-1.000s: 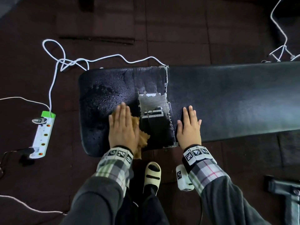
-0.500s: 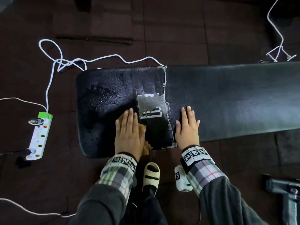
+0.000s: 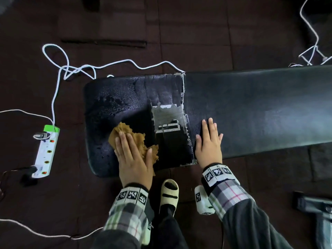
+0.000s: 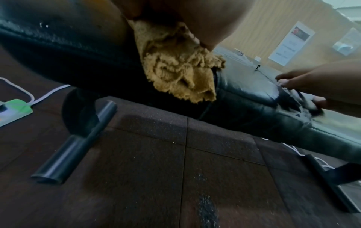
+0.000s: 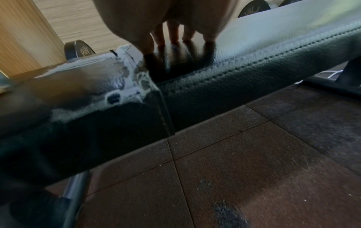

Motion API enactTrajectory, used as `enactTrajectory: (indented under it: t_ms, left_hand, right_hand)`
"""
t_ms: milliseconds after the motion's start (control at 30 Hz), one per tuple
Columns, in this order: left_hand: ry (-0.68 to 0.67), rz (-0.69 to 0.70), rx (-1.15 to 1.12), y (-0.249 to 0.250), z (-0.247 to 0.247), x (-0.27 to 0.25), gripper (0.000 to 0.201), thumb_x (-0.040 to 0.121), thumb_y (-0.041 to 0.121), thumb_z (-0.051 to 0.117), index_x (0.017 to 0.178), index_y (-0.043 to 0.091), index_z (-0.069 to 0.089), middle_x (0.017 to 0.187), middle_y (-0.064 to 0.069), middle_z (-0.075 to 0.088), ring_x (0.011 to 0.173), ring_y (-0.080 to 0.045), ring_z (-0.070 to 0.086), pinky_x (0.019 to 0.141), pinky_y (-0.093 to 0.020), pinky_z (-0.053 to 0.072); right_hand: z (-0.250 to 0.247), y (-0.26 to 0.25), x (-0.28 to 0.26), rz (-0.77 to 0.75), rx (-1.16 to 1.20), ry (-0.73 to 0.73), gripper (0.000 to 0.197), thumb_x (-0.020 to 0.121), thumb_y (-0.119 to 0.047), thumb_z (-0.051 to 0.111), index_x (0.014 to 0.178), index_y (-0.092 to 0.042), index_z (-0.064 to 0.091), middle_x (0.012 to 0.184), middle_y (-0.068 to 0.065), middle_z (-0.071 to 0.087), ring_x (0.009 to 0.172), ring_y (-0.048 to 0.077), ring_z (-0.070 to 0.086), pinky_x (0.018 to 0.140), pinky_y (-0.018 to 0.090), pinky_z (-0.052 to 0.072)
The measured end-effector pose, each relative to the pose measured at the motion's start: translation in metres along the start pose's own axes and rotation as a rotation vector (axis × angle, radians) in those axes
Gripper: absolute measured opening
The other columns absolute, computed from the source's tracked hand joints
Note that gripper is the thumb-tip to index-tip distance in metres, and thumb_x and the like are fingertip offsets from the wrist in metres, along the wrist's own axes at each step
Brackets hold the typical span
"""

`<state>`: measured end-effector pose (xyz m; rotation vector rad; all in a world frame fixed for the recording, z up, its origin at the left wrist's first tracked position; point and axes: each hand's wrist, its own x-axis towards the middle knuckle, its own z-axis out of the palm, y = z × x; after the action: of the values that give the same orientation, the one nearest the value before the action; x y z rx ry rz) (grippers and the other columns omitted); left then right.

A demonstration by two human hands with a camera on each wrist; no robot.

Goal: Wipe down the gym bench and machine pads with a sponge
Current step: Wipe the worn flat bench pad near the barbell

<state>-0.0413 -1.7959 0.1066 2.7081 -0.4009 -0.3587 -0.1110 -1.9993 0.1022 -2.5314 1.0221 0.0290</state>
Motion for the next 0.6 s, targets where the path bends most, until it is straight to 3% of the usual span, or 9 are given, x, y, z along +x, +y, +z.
enactTrajectory:
  t_ms: [200,300,467,600]
  left_hand:
    - [0.044,-0.087,-0.038,0.003,-0.003,0.039,0.072,0.099,0.043,0.04,0.149,-0.003,0.019,0.159,-0.025,0.005,0.147,-0.04,0.005,0.117,-0.052,0.016]
    - [0.005,-0.108,-0.029,0.015,-0.008,0.082,0.07,0.098,0.034,0.045,0.15,-0.005,0.016,0.159,-0.024,0.003,0.147,-0.042,0.001,0.118,-0.053,0.007]
    - [-0.05,0.086,-0.043,0.046,0.0,0.107,0.065,0.099,0.027,0.04,0.152,0.0,0.013,0.161,-0.017,0.006,0.147,-0.04,0.001,0.116,-0.047,-0.001]
    - [-0.068,0.258,-0.019,0.037,0.008,0.07,0.06,0.098,0.031,0.03,0.149,0.0,0.024,0.16,-0.014,0.018,0.147,-0.036,0.011,0.117,-0.049,0.015]
  right_hand:
    - [0.0,0.0,0.0,-0.005,0.004,-0.001,0.059,0.091,-0.036,0.021,0.144,-0.012,0.032,0.154,0.007,0.021,0.142,0.03,0.02,0.112,0.05,0.009]
    - [0.002,-0.001,0.0,-0.003,-0.017,0.004,0.058,0.092,-0.034,0.023,0.143,-0.009,0.035,0.153,0.01,0.025,0.14,0.033,0.024,0.11,0.053,0.013]
    - [0.004,-0.001,0.0,0.012,-0.039,0.0,0.057,0.092,-0.032,0.024,0.143,-0.009,0.035,0.152,0.011,0.026,0.139,0.034,0.026,0.109,0.055,0.016]
    - [0.002,0.0,-0.001,0.0,-0.017,-0.007,0.058,0.092,-0.035,0.022,0.144,-0.011,0.032,0.153,0.009,0.023,0.141,0.031,0.022,0.11,0.051,0.011]
